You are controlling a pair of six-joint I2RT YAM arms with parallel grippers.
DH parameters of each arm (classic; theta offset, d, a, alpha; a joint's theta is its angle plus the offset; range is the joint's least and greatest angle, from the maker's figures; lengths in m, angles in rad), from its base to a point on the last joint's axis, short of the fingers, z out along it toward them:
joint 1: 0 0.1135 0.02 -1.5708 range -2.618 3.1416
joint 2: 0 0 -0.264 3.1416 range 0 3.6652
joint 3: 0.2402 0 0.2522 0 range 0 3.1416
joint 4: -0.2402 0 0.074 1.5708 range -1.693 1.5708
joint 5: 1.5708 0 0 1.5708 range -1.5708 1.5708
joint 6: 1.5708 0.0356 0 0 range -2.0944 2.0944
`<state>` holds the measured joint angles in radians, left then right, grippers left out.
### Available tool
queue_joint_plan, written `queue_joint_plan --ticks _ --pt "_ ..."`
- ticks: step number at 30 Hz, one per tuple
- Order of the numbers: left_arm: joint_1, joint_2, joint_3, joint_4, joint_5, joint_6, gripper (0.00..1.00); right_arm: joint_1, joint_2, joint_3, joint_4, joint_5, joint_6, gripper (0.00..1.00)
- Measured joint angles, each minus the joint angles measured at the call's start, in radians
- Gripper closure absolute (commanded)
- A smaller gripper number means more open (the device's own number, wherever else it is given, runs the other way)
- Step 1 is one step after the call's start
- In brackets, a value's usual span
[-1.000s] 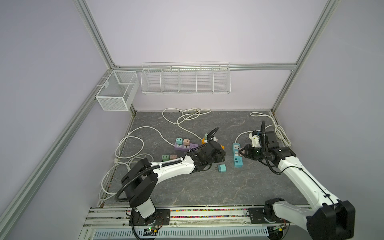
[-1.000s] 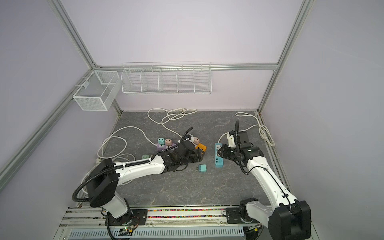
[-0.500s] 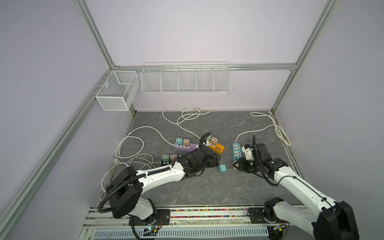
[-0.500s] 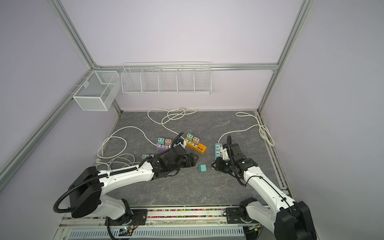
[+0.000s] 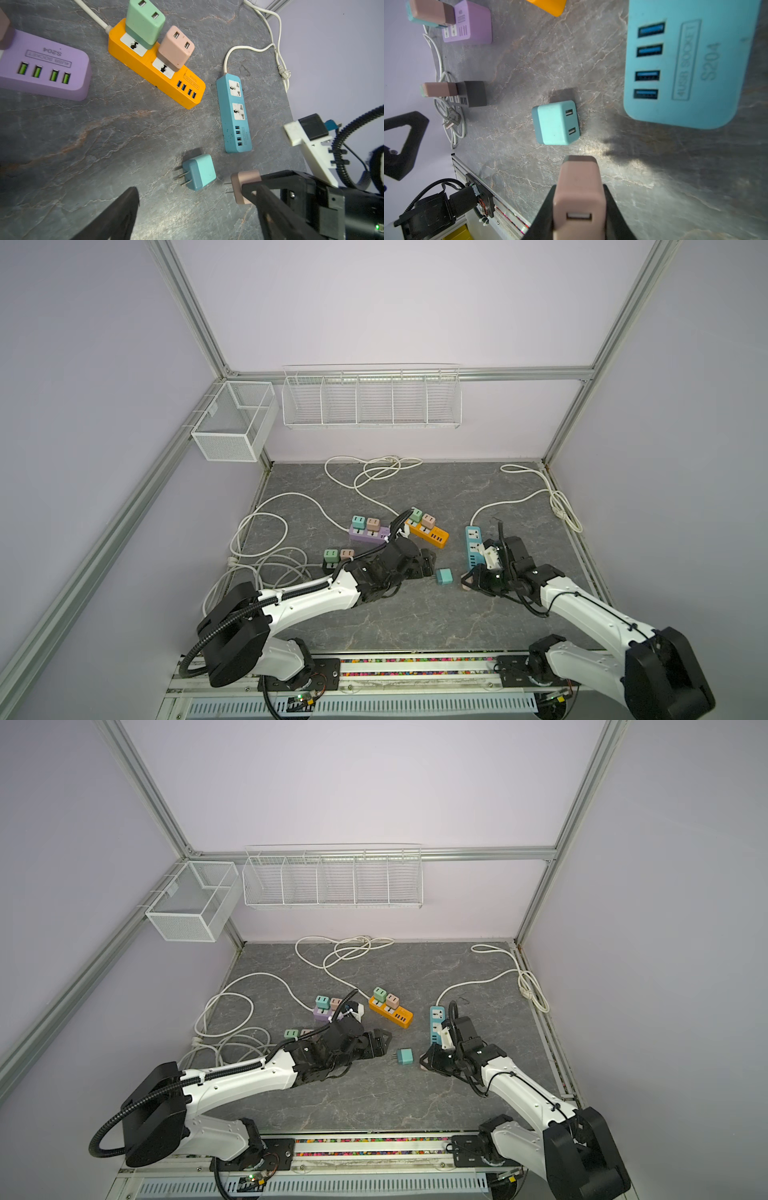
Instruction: Pull the plug off the socket
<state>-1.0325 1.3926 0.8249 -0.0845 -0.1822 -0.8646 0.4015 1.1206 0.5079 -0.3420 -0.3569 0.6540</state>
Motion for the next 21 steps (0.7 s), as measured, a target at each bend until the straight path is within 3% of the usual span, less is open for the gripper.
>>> queue_joint_plan --ticks 11,21 --pt "0.0 -0.008 -0.001 -0.019 -0.02 -0.005 0.03 0.009 0.066 -0.03 0.067 0.003 0.005 0.75" --pt "0.0 -0.008 -0.001 -0.054 -0.032 -0.001 0.01 0.014 0.072 -0.031 0.074 0.03 0.002 0.51"
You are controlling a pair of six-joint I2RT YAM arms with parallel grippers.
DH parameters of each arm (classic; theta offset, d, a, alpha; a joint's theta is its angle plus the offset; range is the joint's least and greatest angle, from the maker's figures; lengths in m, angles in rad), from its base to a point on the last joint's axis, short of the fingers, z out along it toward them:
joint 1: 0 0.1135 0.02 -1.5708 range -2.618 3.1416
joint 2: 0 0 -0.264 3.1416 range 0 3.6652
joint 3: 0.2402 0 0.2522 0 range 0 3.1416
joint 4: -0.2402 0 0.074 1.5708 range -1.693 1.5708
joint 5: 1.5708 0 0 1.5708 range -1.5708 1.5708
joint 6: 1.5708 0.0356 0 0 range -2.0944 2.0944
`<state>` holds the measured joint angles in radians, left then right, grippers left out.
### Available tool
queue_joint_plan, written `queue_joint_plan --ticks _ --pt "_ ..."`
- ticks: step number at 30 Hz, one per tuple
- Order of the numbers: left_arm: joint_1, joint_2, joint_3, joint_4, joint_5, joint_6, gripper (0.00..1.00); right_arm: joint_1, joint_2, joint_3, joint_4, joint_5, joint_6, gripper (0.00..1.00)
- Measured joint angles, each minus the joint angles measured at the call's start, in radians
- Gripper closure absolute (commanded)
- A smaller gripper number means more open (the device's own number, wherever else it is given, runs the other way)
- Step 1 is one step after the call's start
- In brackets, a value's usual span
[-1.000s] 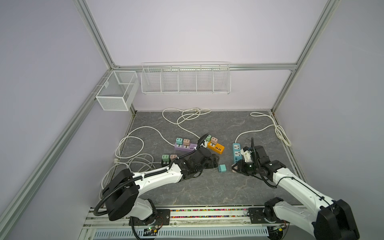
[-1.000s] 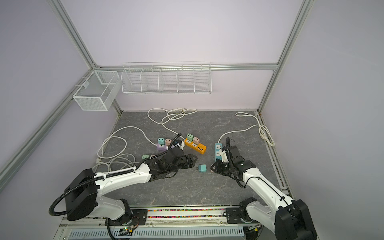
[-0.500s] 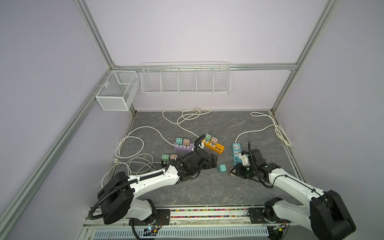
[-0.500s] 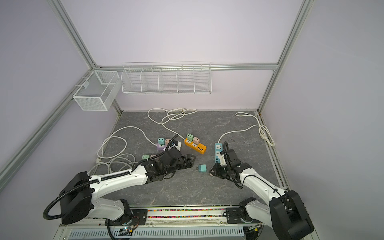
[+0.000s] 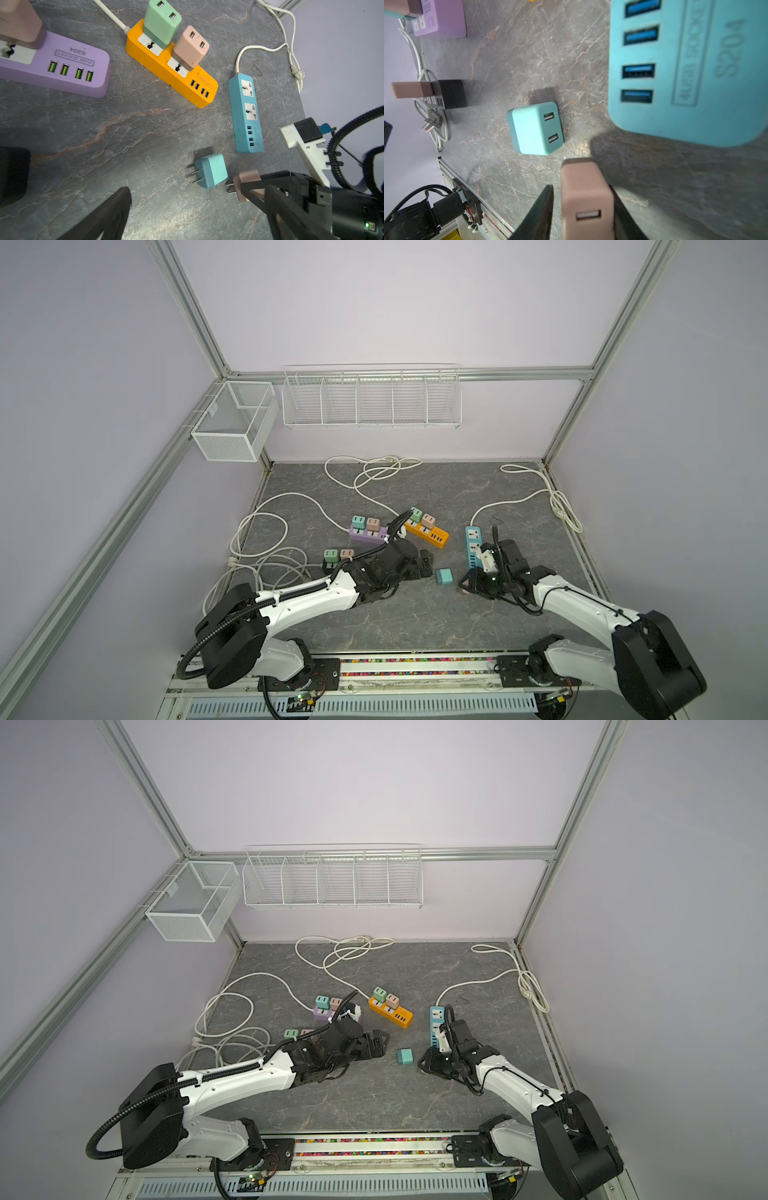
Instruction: Pull the plug off the socket
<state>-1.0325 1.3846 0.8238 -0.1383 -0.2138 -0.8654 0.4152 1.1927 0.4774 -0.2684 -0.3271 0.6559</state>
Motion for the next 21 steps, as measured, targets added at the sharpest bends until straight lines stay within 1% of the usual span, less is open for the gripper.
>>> queue_joint_plan --ticks 4,10,16,21 --pt "0.0 0.0 0.0 -0.007 -0.004 0.0 0.01 0.001 -0.004 0.0 -0.011 0.023 -0.005 0.45" --pt "0.0 0.0 0.003 -0.017 -0.011 0.007 0.01 0.001 -0.048 0.016 -0.086 0.062 -0.026 0.36" --pt "0.005 -0.005 0.003 -0.017 -0.019 0.014 0.01 0.001 -0.088 0.082 -0.171 0.114 -0.063 0.29" --pt "0.012 -0.029 0.003 -0.017 -0.03 0.023 0.01 0.002 -0.067 0.167 -0.233 0.143 -0.117 0.26"
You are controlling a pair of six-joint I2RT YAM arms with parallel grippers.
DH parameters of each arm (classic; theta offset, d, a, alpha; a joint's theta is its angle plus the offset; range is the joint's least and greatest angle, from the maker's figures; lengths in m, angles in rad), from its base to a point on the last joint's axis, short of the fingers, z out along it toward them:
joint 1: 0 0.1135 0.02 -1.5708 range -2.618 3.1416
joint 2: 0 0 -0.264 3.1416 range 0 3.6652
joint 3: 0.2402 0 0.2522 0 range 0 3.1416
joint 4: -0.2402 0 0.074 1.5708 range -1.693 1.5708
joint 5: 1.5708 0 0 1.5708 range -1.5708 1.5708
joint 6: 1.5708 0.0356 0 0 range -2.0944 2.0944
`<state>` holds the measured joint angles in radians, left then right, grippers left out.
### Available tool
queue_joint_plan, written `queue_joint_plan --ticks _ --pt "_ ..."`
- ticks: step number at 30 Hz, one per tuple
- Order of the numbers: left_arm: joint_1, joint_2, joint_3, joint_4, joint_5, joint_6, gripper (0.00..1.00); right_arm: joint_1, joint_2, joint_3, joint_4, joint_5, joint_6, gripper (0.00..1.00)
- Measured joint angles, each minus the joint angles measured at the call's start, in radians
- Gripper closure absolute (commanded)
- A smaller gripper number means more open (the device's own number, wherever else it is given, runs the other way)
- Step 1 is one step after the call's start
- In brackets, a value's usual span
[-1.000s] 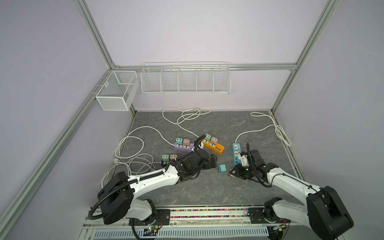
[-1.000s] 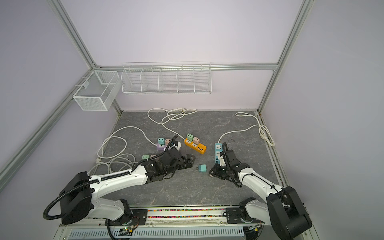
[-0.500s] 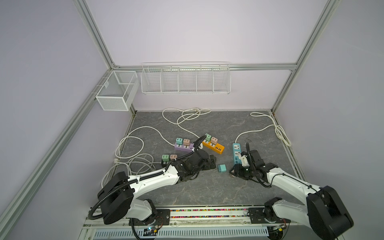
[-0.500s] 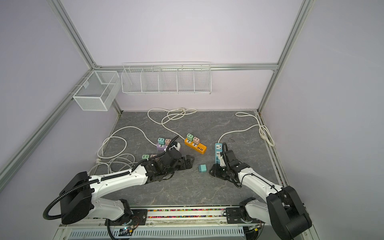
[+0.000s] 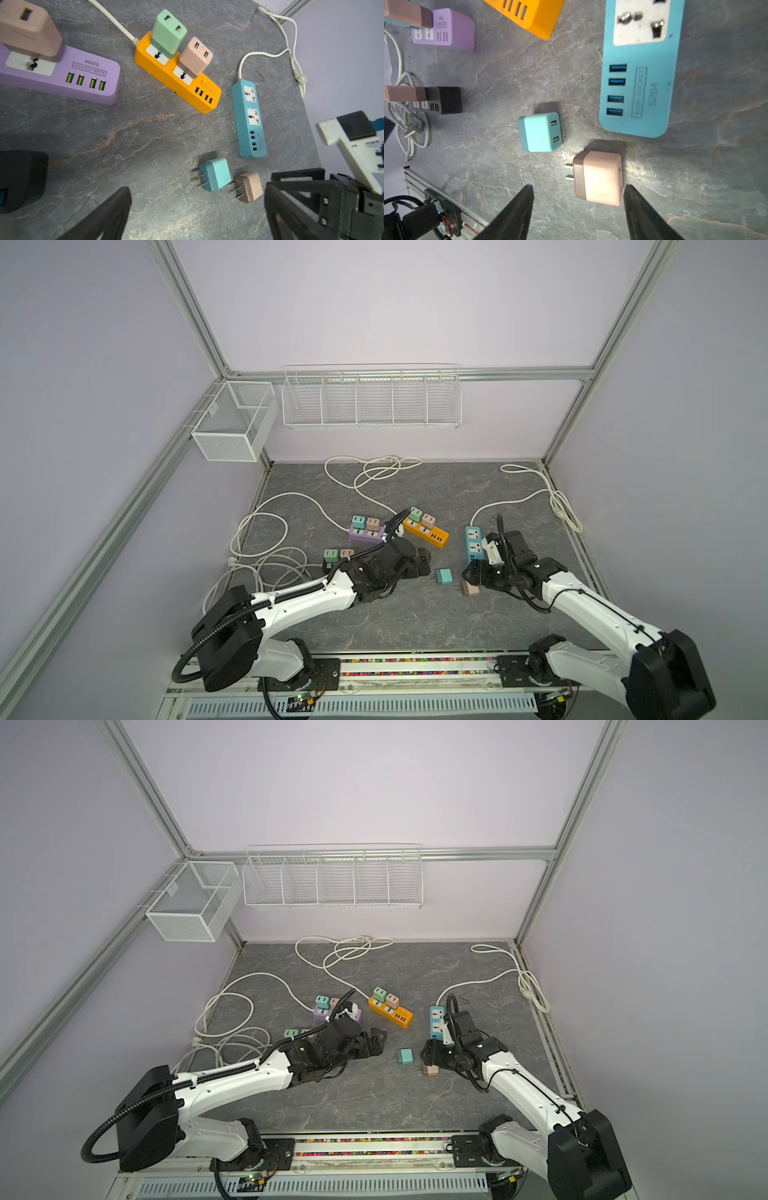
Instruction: Pull the plug off the socket
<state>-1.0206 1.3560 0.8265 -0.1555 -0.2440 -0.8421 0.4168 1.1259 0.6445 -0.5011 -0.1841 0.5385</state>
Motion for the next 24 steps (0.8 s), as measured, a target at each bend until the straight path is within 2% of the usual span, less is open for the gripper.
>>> queue_joint_plan --ticks 7,18,24 --pt "0.029 -0.056 0.0 -0.002 -0.012 0.018 0.01 0.001 0.155 0.169 -0.022 0.023 -0.079 0.24" --pt "0.092 -0.101 0.0 -0.03 -0.014 0.037 0.01 0.007 0.439 0.406 0.049 0.022 -0.171 0.19" --pt "0.117 -0.101 0.0 -0.042 0.005 0.043 0.01 0.007 0.571 0.479 0.089 0.003 -0.202 0.15"
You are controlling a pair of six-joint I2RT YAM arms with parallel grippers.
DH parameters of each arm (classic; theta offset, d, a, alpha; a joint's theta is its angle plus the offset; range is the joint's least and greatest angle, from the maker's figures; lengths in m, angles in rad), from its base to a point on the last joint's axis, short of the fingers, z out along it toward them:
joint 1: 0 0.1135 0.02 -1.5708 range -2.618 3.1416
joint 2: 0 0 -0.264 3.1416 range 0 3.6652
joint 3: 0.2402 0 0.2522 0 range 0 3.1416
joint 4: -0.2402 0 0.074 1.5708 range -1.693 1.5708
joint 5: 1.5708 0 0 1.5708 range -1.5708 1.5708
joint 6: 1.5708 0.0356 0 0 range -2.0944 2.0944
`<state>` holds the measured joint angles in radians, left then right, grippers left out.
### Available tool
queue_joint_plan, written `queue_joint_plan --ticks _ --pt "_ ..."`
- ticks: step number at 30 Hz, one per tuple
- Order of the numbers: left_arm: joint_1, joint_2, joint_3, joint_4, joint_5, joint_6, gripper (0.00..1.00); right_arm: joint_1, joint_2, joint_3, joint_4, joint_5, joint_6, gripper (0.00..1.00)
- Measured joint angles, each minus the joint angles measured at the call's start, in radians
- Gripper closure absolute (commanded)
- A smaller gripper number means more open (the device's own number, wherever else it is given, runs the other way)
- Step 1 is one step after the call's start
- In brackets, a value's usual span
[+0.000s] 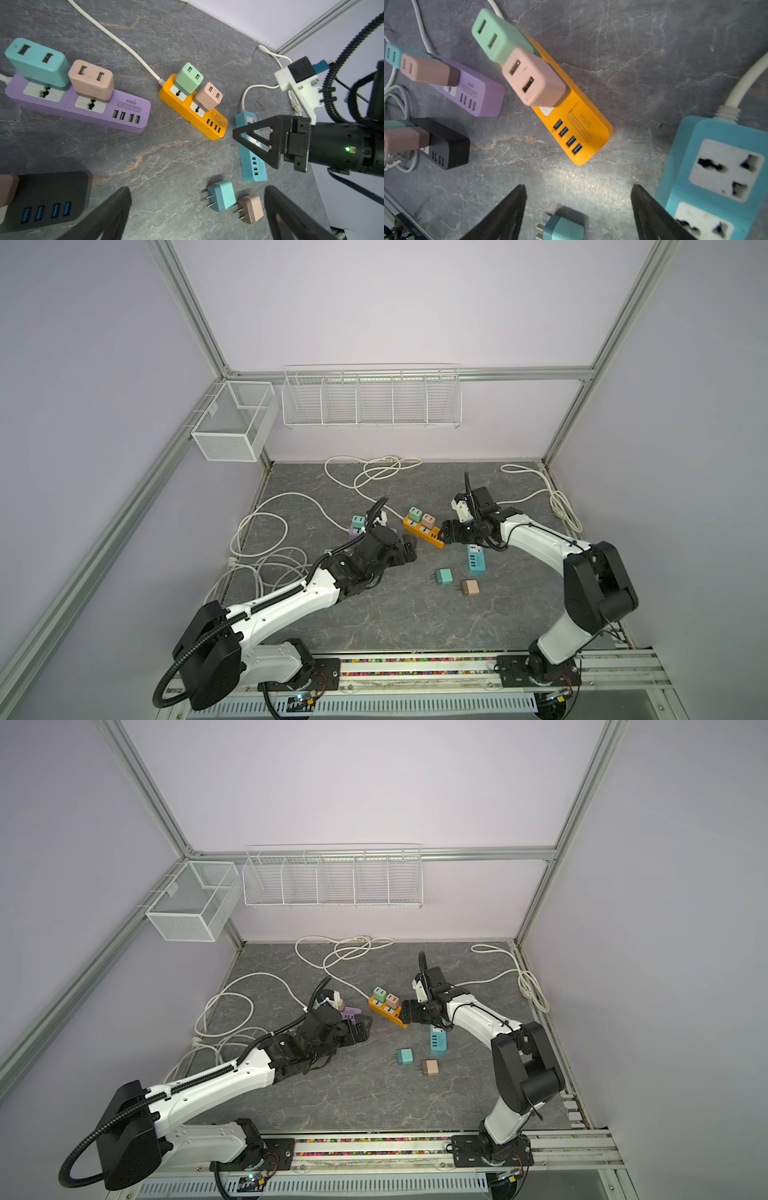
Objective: Pull the plug off the socket
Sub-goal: 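Move both grippers to the orange power strip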
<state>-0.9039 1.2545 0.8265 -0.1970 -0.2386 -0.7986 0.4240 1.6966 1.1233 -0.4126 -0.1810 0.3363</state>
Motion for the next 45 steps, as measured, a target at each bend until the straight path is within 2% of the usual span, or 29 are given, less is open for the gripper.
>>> queue_joint_plan --ticks 9,17,28,33,45 --pt "0.017 -0.002 0.0 -0.004 0.003 0.001 0.01 0.009 0.153 0.09 0.029 -0.022 -0.051 0.12" --pt "0.02 -0.039 0.0 -0.003 0.002 0.0 0.01 0.024 0.184 0.095 0.032 -0.022 -0.083 0.13" --pt "0.021 -0.045 -0.019 -0.003 0.0 0.0 0.01 0.094 0.185 0.095 0.036 -0.02 -0.136 0.2" --pt "0.022 -0.045 -0.021 -0.003 0.0 -0.005 0.01 0.117 0.185 0.101 0.02 0.04 -0.158 0.21" --pt "0.025 -0.063 -0.059 0.004 -0.031 -0.031 0.01 0.146 0.259 0.224 -0.032 0.151 -0.199 0.31"
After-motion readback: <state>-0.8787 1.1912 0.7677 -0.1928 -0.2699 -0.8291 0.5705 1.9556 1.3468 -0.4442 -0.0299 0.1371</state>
